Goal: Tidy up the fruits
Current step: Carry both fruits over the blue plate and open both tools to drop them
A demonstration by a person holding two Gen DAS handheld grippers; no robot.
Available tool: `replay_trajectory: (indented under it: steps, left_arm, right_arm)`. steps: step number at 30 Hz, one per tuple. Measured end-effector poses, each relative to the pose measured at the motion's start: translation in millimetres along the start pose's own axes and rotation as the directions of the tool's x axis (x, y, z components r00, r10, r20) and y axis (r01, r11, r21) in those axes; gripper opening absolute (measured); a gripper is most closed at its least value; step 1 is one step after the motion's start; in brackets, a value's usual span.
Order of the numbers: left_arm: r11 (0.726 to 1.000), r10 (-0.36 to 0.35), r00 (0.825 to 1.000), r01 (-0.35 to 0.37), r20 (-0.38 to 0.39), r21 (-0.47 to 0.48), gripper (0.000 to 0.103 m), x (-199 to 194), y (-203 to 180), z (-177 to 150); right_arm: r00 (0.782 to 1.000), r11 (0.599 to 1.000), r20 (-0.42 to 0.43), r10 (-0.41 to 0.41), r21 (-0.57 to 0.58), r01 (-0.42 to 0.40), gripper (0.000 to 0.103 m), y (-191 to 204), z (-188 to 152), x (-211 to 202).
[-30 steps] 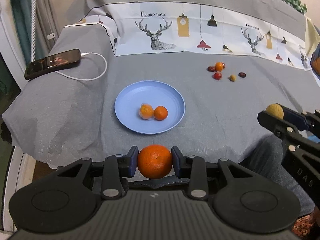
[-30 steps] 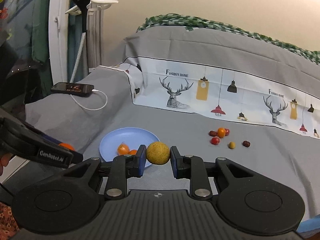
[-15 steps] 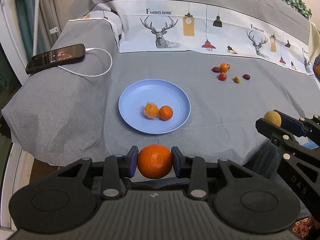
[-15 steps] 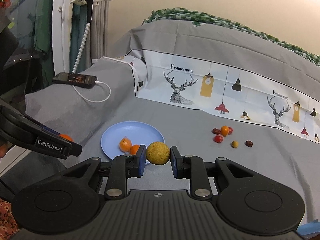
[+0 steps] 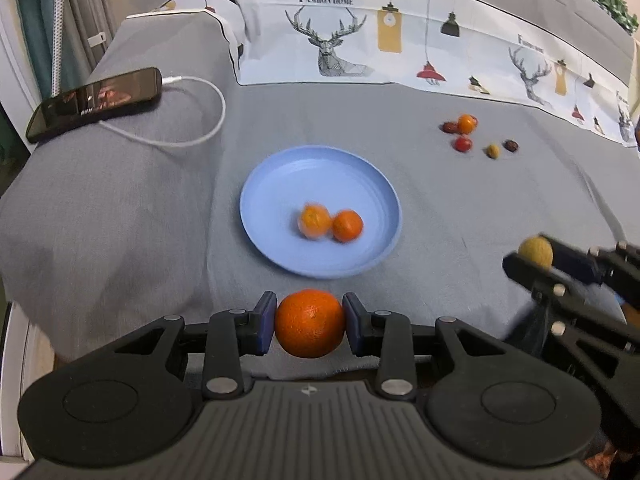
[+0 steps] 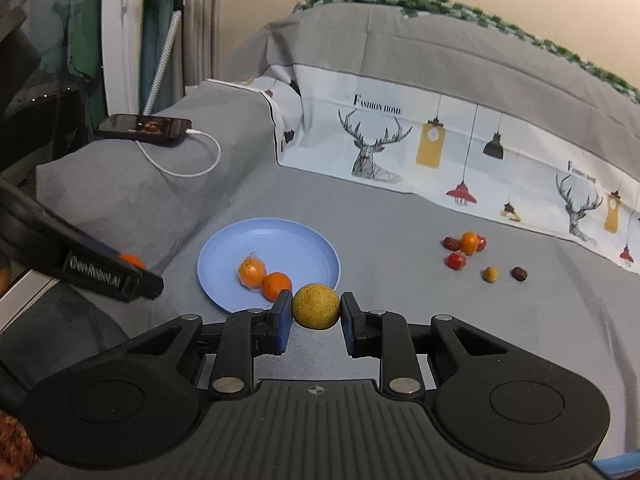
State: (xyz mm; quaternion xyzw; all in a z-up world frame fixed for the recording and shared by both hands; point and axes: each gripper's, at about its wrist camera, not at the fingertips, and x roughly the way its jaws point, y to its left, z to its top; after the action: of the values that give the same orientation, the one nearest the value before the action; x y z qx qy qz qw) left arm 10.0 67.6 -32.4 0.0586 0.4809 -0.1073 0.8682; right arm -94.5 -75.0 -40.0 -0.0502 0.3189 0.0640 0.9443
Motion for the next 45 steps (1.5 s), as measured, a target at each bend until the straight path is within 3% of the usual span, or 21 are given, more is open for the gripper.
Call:
replay_trajectory:
  steps: [7, 12, 17, 23, 29, 31, 32, 33, 34, 36, 40, 45]
  left_arm:
    - [1.000, 0.024, 1.000, -0.024, 0.000, 0.010, 0.040, 42, 4, 41]
    - [1.000, 0.009, 0.998, -0.008, -0.060, 0.013, 0.039, 86, 9, 60]
    - [0.995, 0.031, 0.997, -0.024, -0.075, 0.095, 0.039, 121, 1, 78]
    - [0.996, 0.049, 0.994, -0.042, -0.095, 0.076, 0.039, 158, 0, 94]
    - [0.987, 0.120, 0.990, -0.111, -0.079, 0.112, 0.040, 185, -3, 101]
    - [0.991, 0.107, 0.991, -0.099, -0.083, 0.090, 0.044, 187, 1, 105]
    - [0.993, 0.096, 0.992, -0.090, -0.078, 0.077, 0.060, 185, 3, 107]
    - [0.994, 0.086, 0.994, -0.082, -0.061, 0.068, 0.083, 181, 4, 108]
    - [0.995, 0.084, 0.996, -0.081, -0.039, 0.064, 0.092, 176, 4, 109]
    - [0.996, 0.059, 0.998, -0.059, 0.000, 0.063, 0.101, 161, 3, 108]
    - [0.993, 0.070, 0.997, -0.072, 0.024, 0.096, 0.102, 133, -6, 97]
    - [0.995, 0.060, 0.998, -0.061, 0.006, 0.085, 0.102, 91, -10, 72]
  right_arm:
    - [0.997, 1.000, -0.069, 0.016, 0.008, -0.016, 0.027, 9, 7, 62]
    - [0.994, 1.000, -0.103, 0.017, 0.015, -0.015, 0.027, 10, 13, 106]
    - [0.995, 1.000, -0.101, 0.023, 0.009, -0.022, 0.027, 6, 19, 145]
    - [0.992, 0.999, -0.119, 0.036, 0.003, -0.036, 0.027, -3, 18, 185]
    - [0.988, 0.999, -0.152, 0.028, -0.013, -0.030, 0.027, -6, 15, 225]
    - [0.987, 0.999, -0.157, 0.029, -0.021, -0.032, 0.027, -6, 15, 234]
    - [0.987, 0.999, -0.156, 0.034, -0.026, -0.038, 0.028, -6, 17, 237]
    - [0.988, 0.999, -0.151, 0.037, -0.034, -0.043, 0.038, -6, 18, 238]
    - [0.989, 0.998, -0.143, 0.036, -0.049, -0.043, 0.061, -5, 20, 237]
    - [0.994, 0.997, -0.106, 0.033, -0.070, -0.041, 0.080, -6, 24, 229]
    - [0.994, 0.993, -0.098, 0.051, -0.100, -0.061, 0.088, -7, 27, 202]
    - [0.989, 0.996, -0.131, 0.066, -0.050, -0.073, 0.098, -2, 17, 146]
